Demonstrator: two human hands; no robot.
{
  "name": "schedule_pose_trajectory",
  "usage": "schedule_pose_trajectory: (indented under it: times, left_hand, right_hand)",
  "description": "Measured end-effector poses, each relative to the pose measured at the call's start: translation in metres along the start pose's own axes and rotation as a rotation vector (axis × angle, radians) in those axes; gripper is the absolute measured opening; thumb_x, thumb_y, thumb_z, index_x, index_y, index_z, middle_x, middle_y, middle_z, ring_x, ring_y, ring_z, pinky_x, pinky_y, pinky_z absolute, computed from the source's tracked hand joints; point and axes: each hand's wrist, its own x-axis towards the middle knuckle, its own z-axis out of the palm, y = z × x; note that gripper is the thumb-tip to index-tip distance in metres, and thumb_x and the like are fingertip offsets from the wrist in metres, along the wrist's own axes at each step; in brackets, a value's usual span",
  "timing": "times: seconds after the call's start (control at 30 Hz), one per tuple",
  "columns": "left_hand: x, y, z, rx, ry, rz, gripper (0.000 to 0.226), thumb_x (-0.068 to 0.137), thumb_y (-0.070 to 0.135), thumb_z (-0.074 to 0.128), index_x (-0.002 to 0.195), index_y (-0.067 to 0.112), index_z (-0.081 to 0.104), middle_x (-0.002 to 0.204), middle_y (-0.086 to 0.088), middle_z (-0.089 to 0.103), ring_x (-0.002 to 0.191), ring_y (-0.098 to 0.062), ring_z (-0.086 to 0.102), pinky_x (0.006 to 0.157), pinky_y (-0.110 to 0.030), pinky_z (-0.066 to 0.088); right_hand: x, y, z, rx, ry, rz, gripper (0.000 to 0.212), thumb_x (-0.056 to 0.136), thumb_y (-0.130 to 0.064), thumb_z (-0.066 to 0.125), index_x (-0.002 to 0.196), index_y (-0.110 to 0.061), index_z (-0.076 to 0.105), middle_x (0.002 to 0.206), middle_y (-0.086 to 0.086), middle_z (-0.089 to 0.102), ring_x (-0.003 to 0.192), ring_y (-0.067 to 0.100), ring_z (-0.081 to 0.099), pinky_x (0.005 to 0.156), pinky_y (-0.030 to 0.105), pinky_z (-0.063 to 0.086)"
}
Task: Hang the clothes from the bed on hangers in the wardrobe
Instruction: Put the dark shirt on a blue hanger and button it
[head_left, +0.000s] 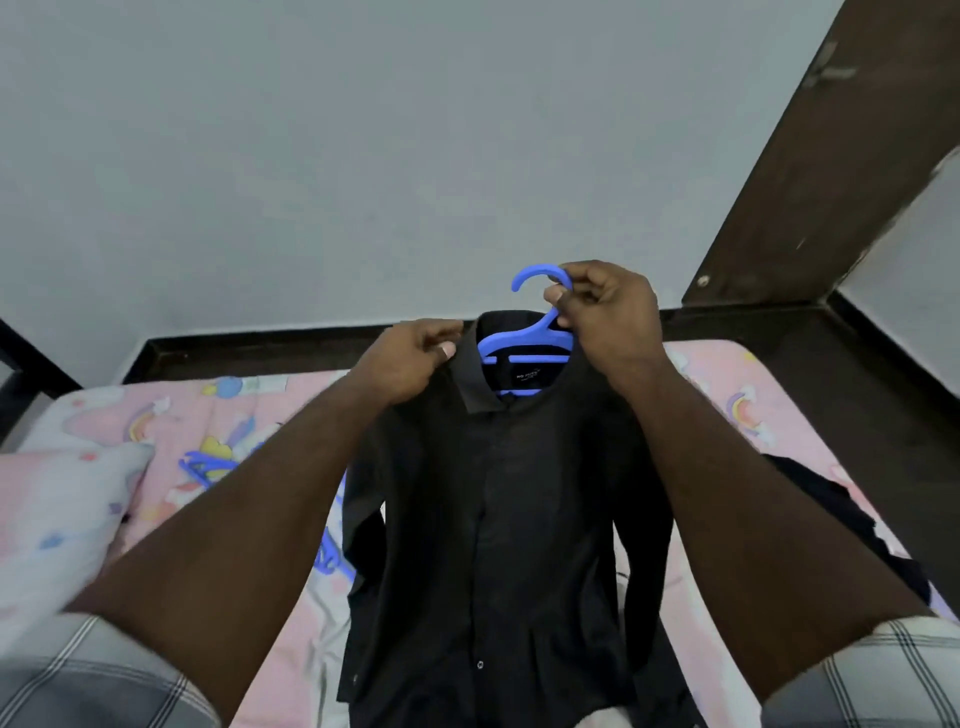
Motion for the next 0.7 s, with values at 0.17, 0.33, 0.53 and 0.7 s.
schedule_pose_trajectory:
  times: [0.17,0.33,0.53,0.7]
  left_hand:
    - [-0.028,0.072,-0.028,-0.03,0.059,0.108,0.022,0.1,0.016,0.06,0.114,0.024,0.075,0.108,0.013,0.074,0.095,0.002,0.067,0.082,-0.01,0.047]
    - [-0.051,0.127,-0.038,0.036,0.225,0.161,0.01,0.097,0.018,0.063,0.095,0.021,0.073,0.094,0.009,0.073,0.075,0.003,0.062,0.071,-0.014,0.046]
    - [-0.086,0.166,-0.036,0.127,0.202,0.164,0.022,0.099,0.024,0.059,0.116,0.03,0.072,0.11,0.014,0.072,0.103,-0.007,0.067,0.096,-0.03,0.051]
    - [-0.11,0.198,-0.029,0.164,0.445,0.181,0.01,0.088,0.032,0.07,0.097,0.035,0.076,0.092,0.018,0.074,0.093,-0.008,0.068,0.094,-0.04,0.053]
  right_hand:
    - [-0.007,-0.063,-0.034,0.045,0.017,-0.066,0.013,0.084,-0.018,0.077,0.085,-0.031,0.073,0.079,-0.001,0.074,0.075,0.024,0.073,0.078,0.044,0.062]
    - [-0.017,-0.112,-0.069,0.044,0.048,-0.164,0.01,0.084,-0.017,0.078,0.089,-0.024,0.073,0.079,-0.001,0.074,0.07,0.021,0.072,0.07,0.03,0.062]
    - [-0.033,-0.148,-0.104,0.079,0.099,-0.215,0.013,0.083,-0.016,0.079,0.095,-0.016,0.074,0.079,-0.002,0.073,0.067,0.013,0.072,0.065,0.024,0.06]
    - [-0.049,-0.169,-0.124,0.026,0.11,-0.252,0.013,0.083,-0.019,0.079,0.094,-0.018,0.073,0.077,-0.005,0.073,0.061,0.01,0.07,0.066,0.023,0.059]
